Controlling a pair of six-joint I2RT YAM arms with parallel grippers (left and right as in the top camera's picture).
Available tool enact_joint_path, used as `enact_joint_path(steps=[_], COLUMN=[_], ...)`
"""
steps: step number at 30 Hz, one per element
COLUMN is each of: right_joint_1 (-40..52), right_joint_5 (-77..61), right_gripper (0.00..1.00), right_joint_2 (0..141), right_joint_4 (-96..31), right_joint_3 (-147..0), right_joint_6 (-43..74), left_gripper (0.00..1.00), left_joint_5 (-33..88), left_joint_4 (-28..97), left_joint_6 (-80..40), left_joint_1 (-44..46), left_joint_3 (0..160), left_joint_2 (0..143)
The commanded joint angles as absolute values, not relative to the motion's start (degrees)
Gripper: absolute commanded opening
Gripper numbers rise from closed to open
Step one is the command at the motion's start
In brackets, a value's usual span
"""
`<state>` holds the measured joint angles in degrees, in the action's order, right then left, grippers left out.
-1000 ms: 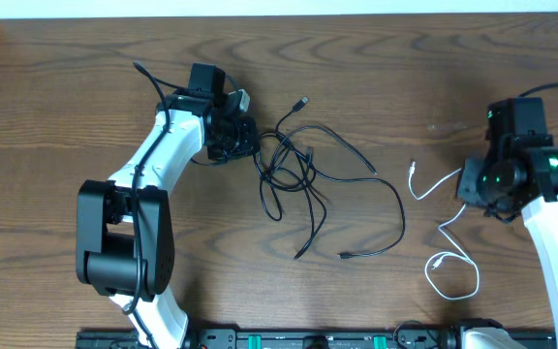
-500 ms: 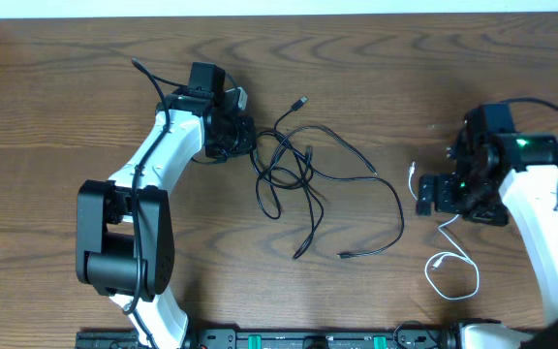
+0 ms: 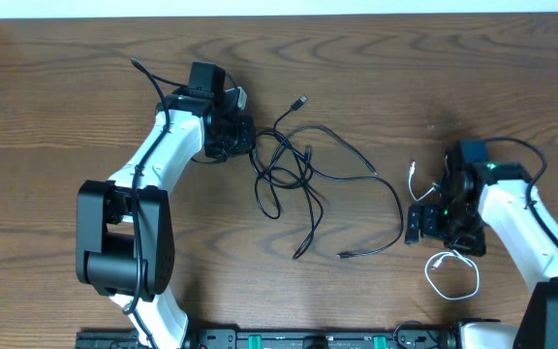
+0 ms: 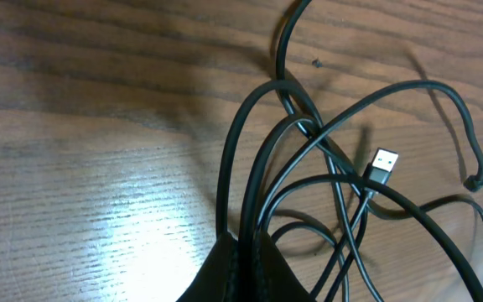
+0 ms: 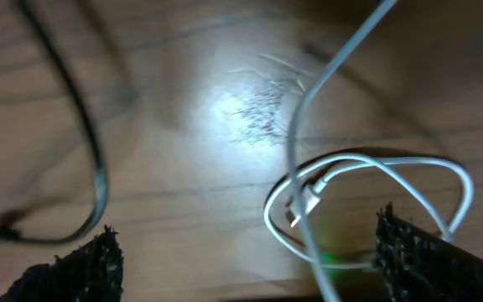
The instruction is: Untangle cables
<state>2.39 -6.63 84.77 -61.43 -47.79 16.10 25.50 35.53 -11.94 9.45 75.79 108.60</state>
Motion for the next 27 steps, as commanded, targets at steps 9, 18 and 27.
enact_joint_path(steps=[9, 18, 27], right_joint_1=[3.09, 3.09, 0.97], right_joint_5=[-4.14, -0.36, 0.38], right_gripper=[0.41, 0.01, 0.01], right_joint_2=[85.03, 85.03, 84.97], right_joint_4=[-50.76, -49.34, -49.50], right_joint_3=[-39.55, -39.31, -46.48], right_joint_6=[23.33, 26.57, 27.38], left_gripper=[0.08, 0.08, 0.08], left_joint_5=[24.99, 24.99, 24.97], left_joint_4=[35.92, 35.92, 35.92], left_joint_6=[-11.40, -11.40, -11.38], left_joint_1=[9.47, 9.47, 9.47], left_joint_3=[76.73, 76.73, 76.73], left_joint_2=[107.46, 107.46, 107.46])
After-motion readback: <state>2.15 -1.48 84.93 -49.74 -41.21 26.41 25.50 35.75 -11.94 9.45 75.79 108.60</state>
